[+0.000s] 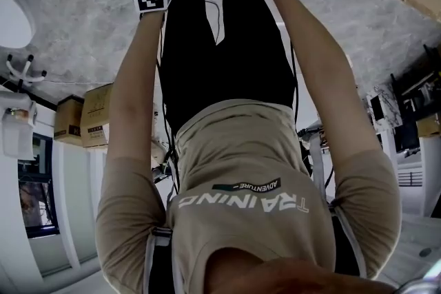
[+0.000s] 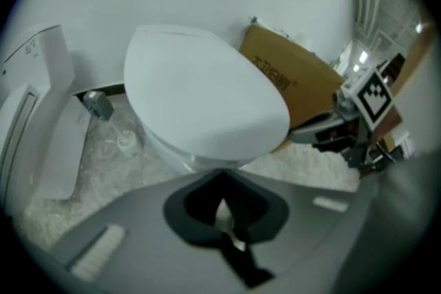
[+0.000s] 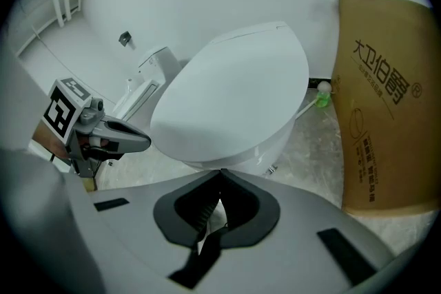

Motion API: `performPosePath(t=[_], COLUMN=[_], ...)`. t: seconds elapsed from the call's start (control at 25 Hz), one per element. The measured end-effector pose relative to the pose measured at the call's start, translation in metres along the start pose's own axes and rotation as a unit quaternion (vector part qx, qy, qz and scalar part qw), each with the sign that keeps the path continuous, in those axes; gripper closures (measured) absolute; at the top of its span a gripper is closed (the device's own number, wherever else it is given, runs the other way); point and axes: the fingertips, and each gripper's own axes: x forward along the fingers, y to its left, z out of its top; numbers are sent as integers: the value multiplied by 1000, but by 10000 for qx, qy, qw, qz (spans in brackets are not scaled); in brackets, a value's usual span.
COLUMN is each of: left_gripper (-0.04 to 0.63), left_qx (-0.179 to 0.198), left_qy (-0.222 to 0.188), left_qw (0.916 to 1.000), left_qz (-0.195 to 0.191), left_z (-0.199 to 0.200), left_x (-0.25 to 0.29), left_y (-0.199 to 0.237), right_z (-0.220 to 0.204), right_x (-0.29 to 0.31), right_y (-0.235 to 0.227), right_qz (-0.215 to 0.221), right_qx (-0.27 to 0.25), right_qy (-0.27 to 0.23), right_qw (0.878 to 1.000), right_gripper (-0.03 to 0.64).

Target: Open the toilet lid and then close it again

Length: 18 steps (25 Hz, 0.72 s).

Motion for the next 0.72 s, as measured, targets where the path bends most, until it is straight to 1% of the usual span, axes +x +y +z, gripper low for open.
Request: performPosePath(t=[0.2, 0.36, 0.72], left_gripper=[591, 591, 591], left_qx=[154, 285, 341], left_qy=[-131, -234, -326], left_qw=[9998, 9992, 9987], left_qz=[-72, -138, -214], left_z=[11, 9, 3], left_x=[26, 21, 28], left_y=[-13, -8, 0], right_z=[-4, -2, -4], right_x=[4, 9, 22], right_y=[-15, -9, -8], right_qz=[121, 86, 64], right_qx=[-134, -287, -340], right_qy=[-146, -159, -74], right_qw=[9997, 9994, 9994], right_gripper=[606, 606, 606])
